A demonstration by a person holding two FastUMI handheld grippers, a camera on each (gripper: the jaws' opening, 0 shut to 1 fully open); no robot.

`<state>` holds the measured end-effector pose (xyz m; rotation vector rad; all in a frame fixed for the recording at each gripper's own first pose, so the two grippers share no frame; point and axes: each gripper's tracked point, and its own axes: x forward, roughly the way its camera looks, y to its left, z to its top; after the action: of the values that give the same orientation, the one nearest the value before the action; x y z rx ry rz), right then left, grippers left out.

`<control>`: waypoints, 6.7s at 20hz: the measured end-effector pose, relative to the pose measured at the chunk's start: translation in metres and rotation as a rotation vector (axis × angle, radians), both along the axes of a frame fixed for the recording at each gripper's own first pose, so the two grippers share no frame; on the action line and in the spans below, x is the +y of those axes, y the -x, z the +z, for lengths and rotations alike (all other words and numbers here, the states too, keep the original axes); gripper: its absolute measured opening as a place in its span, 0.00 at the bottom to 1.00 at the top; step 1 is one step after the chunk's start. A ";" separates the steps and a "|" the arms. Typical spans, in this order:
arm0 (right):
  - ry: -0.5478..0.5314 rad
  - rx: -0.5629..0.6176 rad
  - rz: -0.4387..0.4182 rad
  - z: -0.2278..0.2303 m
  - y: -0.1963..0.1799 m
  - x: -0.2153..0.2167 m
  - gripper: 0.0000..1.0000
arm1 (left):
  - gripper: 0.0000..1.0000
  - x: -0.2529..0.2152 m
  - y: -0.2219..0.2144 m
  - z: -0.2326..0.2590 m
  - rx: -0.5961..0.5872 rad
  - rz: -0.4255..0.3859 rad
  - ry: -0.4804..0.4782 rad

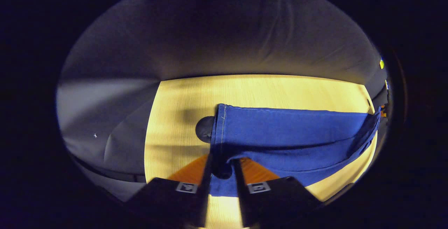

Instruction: Grasp the waist and the cuffs of the jeans and fold them to make the two legs overlap; first hold the waist and fold one-third of the jeans toward the cuffs, then hold the cuffs and fold the remaining one-third in the same direction to finish folding.

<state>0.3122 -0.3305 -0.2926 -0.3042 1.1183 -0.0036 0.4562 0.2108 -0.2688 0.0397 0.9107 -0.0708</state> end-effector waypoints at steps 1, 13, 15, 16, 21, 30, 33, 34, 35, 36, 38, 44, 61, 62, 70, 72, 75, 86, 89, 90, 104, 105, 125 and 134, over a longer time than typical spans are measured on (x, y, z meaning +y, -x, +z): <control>-0.032 -0.039 -0.038 0.005 -0.002 0.005 0.58 | 0.59 -0.001 0.002 0.010 -0.033 0.010 0.009; -0.177 -0.423 -0.392 0.022 0.076 0.023 0.98 | 0.97 -0.044 0.111 0.154 -0.613 0.087 -0.022; -0.206 -0.448 -0.461 0.020 0.090 0.022 0.98 | 0.96 -0.059 0.145 0.157 -0.648 0.083 -0.030; -0.223 -0.479 -0.513 0.020 0.094 0.018 0.98 | 0.96 -0.069 0.160 0.158 -0.660 0.081 -0.020; -0.221 -0.547 -0.702 0.005 0.102 -0.014 0.98 | 0.97 -0.125 0.209 0.135 -0.632 0.063 0.055; -0.256 -0.595 -0.868 -0.019 0.083 -0.035 0.99 | 0.97 -0.200 0.219 0.109 -0.565 -0.048 0.112; -0.199 -0.612 -0.827 -0.025 0.083 -0.040 0.90 | 0.97 -0.208 0.214 0.104 -0.553 -0.048 0.117; -0.192 -0.622 -0.822 -0.024 0.083 -0.041 0.97 | 0.97 -0.210 0.212 0.102 -0.546 -0.048 0.121; -0.194 -0.619 -0.831 -0.022 0.083 -0.043 0.96 | 0.97 -0.212 0.213 0.100 -0.541 -0.047 0.125; -0.197 -0.630 -0.837 -0.017 0.085 -0.045 0.97 | 0.97 -0.214 0.212 0.098 -0.537 -0.046 0.128; -0.217 -0.627 -0.854 -0.012 0.087 -0.042 1.00 | 0.97 -0.217 0.212 0.097 -0.531 -0.045 0.139; -0.220 -0.655 -0.789 -0.007 0.079 -0.034 0.26 | 0.98 -0.224 0.209 0.084 -0.508 -0.035 0.169; -0.165 -1.018 -0.236 0.206 0.121 0.071 0.08 | 0.97 -0.196 0.222 0.079 -0.549 0.070 0.226; -0.177 -1.028 -0.195 0.215 0.133 0.080 0.08 | 0.97 -0.189 0.221 0.079 -0.562 0.088 0.235; -0.228 -0.936 0.093 0.245 0.192 0.110 0.08 | 0.97 -0.106 0.195 0.069 -0.656 0.236 0.201; -0.246 -0.873 0.139 0.239 0.212 0.114 0.08 | 0.96 -0.082 0.184 0.066 -0.677 0.270 0.198; -0.204 -0.795 0.208 0.224 0.243 0.104 0.08 | 0.96 -0.038 0.156 0.052 -0.681 0.304 0.156; -0.291 -0.625 0.313 0.204 0.312 0.124 0.91 | 0.96 0.004 0.074 -0.018 -0.494 0.314 0.117; -0.304 -0.614 0.299 0.205 0.333 0.112 0.98 | 0.96 0.014 0.068 -0.031 -0.454 0.364 0.113; -0.310 -0.605 0.288 0.204 0.339 0.104 0.98 | 1.00 0.014 0.066 -0.035 -0.446 0.370 0.116; -0.328 -0.550 0.156 0.188 0.359 0.047 0.98 | 0.62 -0.020 0.065 -0.044 -0.291 0.153 0.058; -0.327 -0.550 0.159 0.187 0.359 0.047 0.98 | 0.54 -0.024 0.067 -0.041 -0.297 0.161 0.063; -0.249 -0.585 -0.021 0.234 0.387 -0.061 0.98 | 0.07 -0.060 0.070 0.037 -0.460 0.253 0.355; -0.188 -0.638 -0.164 0.282 0.413 -0.147 0.98 | 0.07 -0.218 0.089 0.162 -0.540 0.053 0.368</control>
<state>-0.1012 -0.4774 -0.0102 -0.0313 0.5011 -0.1316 0.3675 -0.0074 -0.1063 -0.2956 0.3482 -0.1685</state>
